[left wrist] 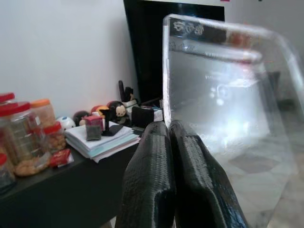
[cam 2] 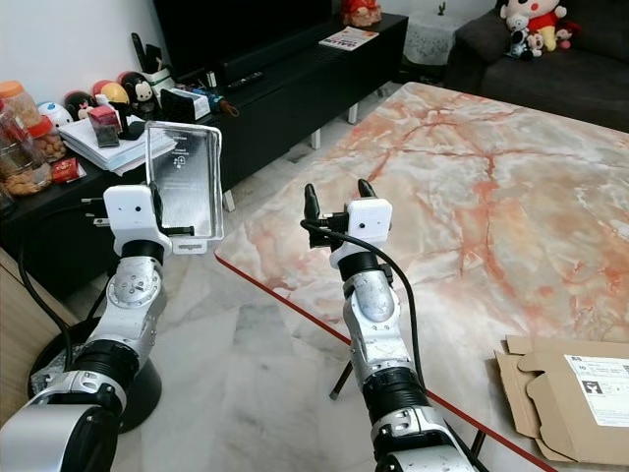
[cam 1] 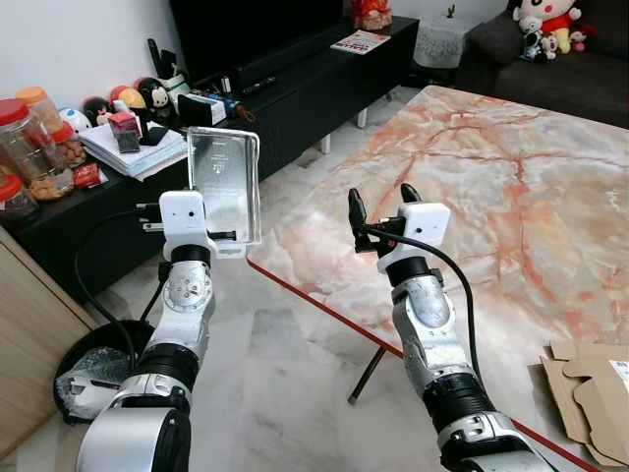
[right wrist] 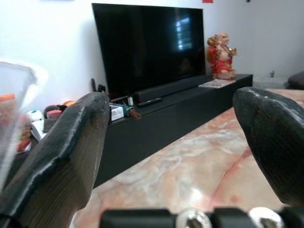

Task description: Picking trash to rubbish bin

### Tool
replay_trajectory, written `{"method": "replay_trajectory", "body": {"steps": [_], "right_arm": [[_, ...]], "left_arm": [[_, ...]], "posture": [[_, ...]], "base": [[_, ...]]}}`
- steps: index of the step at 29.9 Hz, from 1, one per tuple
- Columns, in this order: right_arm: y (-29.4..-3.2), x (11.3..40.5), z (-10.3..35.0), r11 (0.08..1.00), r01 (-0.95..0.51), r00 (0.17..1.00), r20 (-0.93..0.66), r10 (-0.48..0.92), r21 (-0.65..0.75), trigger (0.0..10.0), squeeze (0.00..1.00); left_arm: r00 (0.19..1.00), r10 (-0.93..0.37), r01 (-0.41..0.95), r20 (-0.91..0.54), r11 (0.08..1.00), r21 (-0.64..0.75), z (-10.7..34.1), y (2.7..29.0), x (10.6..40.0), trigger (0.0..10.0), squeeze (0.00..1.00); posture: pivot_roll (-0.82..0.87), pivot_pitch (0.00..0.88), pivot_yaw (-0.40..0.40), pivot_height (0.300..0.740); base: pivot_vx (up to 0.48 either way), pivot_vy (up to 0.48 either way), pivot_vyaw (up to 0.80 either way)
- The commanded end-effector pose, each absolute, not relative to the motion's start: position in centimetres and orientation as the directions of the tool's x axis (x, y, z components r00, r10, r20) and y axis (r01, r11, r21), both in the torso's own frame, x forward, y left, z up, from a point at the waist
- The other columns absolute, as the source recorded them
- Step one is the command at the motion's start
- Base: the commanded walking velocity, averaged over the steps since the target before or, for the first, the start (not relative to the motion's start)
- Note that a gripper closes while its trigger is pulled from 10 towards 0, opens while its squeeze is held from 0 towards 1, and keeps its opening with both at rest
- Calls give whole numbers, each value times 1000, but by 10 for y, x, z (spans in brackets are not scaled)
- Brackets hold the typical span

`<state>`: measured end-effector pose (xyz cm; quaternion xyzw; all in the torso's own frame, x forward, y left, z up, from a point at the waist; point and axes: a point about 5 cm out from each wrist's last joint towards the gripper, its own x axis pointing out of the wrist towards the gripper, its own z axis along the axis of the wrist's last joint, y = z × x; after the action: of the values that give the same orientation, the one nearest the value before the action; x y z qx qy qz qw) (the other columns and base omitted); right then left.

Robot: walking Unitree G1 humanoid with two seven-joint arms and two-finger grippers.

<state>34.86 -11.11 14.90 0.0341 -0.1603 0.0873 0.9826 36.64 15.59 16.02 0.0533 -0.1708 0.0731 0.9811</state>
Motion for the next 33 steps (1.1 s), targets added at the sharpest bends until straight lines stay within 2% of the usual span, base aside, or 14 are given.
{"method": "replay_trajectory", "body": {"steps": [1,14,33], "right_arm": [[-103,350,150,980,-197,930,325,173,41,10000,0],[-105,349,149,981,-189,929,333,162,50,10000,0],[-105,348,140,981,-190,938,305,168,45,10000,0]], "left_arm": [[928,151,-193,340,977,93,159,165,365,10000,0],[930,150,-196,336,975,107,158,163,365,10000,0],[939,170,-207,300,974,96,151,166,363,10000,0]], "posture": [[-78,0,60,740],[-83,0,69,740],[-86,0,71,740]], "base": [[0,281,800],[0,284,769],[0,253,0]]}}
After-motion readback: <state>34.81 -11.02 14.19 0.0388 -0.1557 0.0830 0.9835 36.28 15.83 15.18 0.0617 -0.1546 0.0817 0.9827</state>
